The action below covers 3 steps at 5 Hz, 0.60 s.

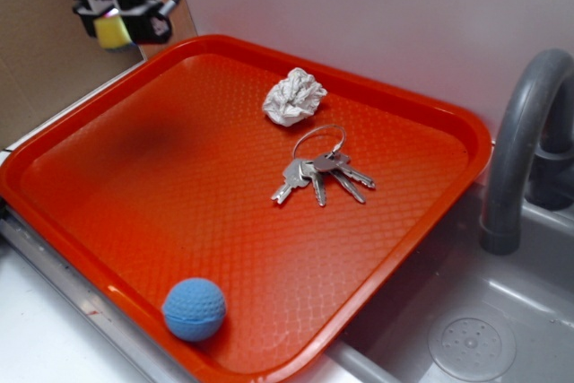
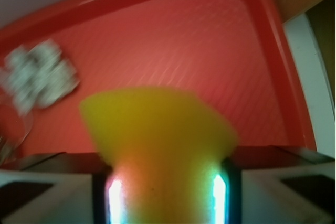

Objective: Grab the green sponge.

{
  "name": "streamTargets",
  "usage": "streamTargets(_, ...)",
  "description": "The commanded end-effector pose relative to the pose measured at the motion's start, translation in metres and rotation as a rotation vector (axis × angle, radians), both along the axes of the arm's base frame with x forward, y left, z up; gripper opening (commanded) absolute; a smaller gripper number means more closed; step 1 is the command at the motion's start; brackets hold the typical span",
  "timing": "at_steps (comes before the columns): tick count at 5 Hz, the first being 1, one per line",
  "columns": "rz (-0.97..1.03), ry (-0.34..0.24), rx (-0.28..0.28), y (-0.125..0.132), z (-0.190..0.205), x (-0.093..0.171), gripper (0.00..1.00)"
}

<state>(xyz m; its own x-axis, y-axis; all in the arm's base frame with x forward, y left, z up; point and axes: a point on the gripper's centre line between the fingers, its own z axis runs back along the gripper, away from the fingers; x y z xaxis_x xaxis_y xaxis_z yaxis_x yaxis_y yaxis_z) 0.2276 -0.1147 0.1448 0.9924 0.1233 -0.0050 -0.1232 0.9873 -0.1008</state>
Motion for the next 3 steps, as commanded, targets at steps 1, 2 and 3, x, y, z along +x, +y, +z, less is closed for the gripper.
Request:
streamTargets(1, -0.162, -0.145, -0.048, -0.021, 0.072, -0.036, 0.00)
streamTargets(2, -0.175, -0.202, -0.071, -0.029, 0.090, -0.049, 0.00)
streamTargets(3, -0.174, -0.227, -0.083, -0.030, 0.089, -0.052, 0.00)
